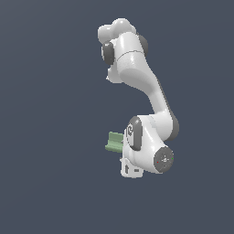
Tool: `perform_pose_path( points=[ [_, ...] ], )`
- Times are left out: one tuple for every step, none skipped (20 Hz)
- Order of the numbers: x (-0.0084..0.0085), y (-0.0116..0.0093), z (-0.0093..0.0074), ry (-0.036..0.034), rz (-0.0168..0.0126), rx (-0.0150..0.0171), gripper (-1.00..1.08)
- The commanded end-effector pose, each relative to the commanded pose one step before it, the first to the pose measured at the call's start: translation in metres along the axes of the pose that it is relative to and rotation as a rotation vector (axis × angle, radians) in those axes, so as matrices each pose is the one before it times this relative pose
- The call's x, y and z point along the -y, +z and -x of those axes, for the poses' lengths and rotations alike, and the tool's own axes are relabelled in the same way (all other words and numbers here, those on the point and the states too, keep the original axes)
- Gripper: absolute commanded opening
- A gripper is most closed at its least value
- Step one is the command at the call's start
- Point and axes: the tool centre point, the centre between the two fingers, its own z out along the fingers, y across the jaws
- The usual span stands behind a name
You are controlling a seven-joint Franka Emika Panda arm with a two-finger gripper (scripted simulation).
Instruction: Pick up the object and move it to a goal position.
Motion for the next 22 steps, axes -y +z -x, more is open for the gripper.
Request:
perform_pose_path(
  points=[
    [0.00018,0.00556,-0.00011,-0.00091,-0.00044,0.00007,0.68],
    [0.00005,0.00193,0.00016,0.00000,0.00000,0.00000,0.68],
    [0.00002,0.00181,0.00016,0.00000,0.00000,0.00000,0.68],
    [-0.00011,0.00179,-0.00028,-0.00065,-0.00019,0.00014,0.68],
    [-0.00005,0.00154,0.00015,0.00000,0.00000,0.00000,0.68],
    [-0.00008,0.00138,0.00014,0.00000,0.00000,0.00000,0.68],
    [-0.00017,0.00126,-0.00019,-0.00039,-0.00014,0.00025,0.68],
    [-0.00012,0.00096,0.00011,0.00000,0.00000,0.00000,0.68],
    [-0.00010,0.00064,0.00008,0.00000,0.00000,0.00000,0.68],
    [-0.00004,0.00022,0.00003,0.00000,0.00000,0.00000,0.68],
    [0.00000,0.00000,0.00000,0.00000,0.00000,0.00000,-1.00],
    [0.00000,0.00000,0.00000,0.00000,0.00000,0.00000,-1.00],
    [0.00000,0.00000,0.00000,0.00000,0.00000,0.00000,-1.00],
    [0.00000,0.00000,0.00000,0.00000,0.00000,0.00000,-1.00],
    [0.00000,0.00000,0.00000,0.00000,0.00000,0.00000,-1.00],
    [0.00000,0.00000,0.00000,0.00000,0.00000,0.00000,-1.00],
    [0.00000,0.00000,0.00000,0.00000,0.00000,0.00000,-1.00],
    [0.00000,0.00000,0.00000,0.00000,0.00000,0.00000,-1.00],
    [0.00000,0.00000,0.00000,0.00000,0.00000,0.00000,-1.00],
    [0.00000,0.00000,0.00000,0.00000,0.00000,0.00000,-1.00],
    [-0.00011,-0.00006,-0.00002,0.00000,0.00000,0.00000,-1.00],
    [0.00006,-0.00003,0.00007,0.00000,0.00000,0.00000,-1.00]
  ],
)
